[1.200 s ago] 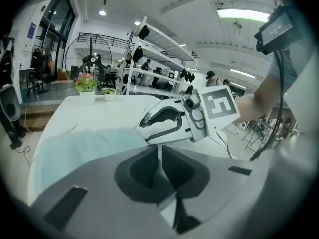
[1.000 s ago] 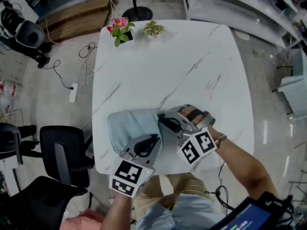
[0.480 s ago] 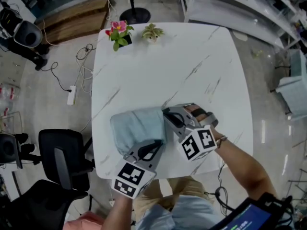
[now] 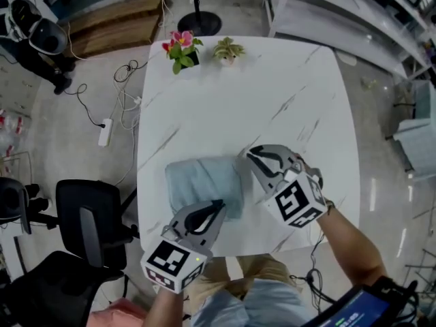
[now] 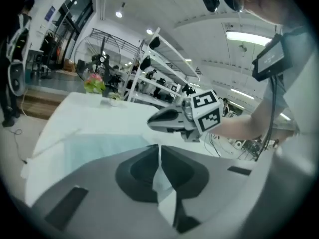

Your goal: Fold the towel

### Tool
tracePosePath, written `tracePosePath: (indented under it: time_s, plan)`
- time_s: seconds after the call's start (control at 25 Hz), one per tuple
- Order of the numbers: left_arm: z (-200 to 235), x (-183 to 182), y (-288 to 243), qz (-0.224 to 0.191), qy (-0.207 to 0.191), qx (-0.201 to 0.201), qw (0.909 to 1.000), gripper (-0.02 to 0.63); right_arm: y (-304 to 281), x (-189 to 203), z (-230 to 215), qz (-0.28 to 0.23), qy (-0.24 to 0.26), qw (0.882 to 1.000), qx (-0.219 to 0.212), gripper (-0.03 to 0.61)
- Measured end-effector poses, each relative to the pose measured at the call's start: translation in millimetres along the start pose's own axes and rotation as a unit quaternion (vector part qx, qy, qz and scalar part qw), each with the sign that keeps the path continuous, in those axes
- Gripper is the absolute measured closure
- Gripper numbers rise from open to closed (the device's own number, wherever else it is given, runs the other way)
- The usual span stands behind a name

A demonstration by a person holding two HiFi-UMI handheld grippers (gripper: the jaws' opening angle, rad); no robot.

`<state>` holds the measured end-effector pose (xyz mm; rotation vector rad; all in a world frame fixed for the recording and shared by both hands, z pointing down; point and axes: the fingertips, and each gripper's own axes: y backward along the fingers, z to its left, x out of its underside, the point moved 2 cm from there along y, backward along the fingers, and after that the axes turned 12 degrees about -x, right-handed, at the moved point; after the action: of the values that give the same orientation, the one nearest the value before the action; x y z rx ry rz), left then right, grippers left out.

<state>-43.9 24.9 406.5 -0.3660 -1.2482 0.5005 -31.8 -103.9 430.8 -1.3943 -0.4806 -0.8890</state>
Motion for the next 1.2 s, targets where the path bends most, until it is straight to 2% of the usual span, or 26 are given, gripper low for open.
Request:
tracePosePath:
  time_s: [0.12,0.2,0.36,0.48,0.6,0.76,1.0,1.12,1.2]
  plan:
    - [35.2,-39.8,16.2,-0.058,-0.01,-0.062,0.9963,0.594,-1.0,-26.0,15.3,-0.022,-0.044,0.999,-0.012,0.545]
    - [56.1,-47.7,5.7,-0.063,-0.027,-0.088,0.9937,0.594,-11.8,-38.1,24.9,-0.033,-0.071,0.997,-0.009,0.552]
    - [82.1,-24.3,-27.4,-0.008,-0.099,-0.124,0.9873,0.595,-35.9,-40.0,38.9,-0.017,-0.066,0.998,-0.01,0.558]
    - [97.0,-1.7,-29.8,0.032,-0.127,-0.146,0.9807,0.601,-48.5,-25.3,42.3,0.02,-0.064,0.998,-0.011,0.56]
    - [104.7,13.9,-24.3,0.042,-0.112,-0.141,0.9828,0.604,-54.2,-9.9,42.6,0.042,-0.072,0.996,-0.015,0.56]
    - [109.3,20.9,-19.2,0.04,-0.106,-0.13,0.985,0.604,-56.6,-4.3,43.2,0.041,-0.077,0.996,-0.019,0.56]
    - [111.8,15.5,-8.2,0.01,-0.058,-0.113,0.9918,0.604,-52.2,-11.3,41.4,0.026,-0.078,0.996,-0.023,0.56]
    - [100.1,-6.7,14.2,-0.018,-0.067,-0.118,0.9906,0.604,-32.5,-32.0,47.3,-0.008,-0.093,0.995,-0.032,0.56]
    - [83.8,-5.4,19.2,-0.009,-0.08,-0.102,0.9915,0.604,-25.1,-40.8,60.4,-0.017,-0.098,0.994,-0.05,0.56]
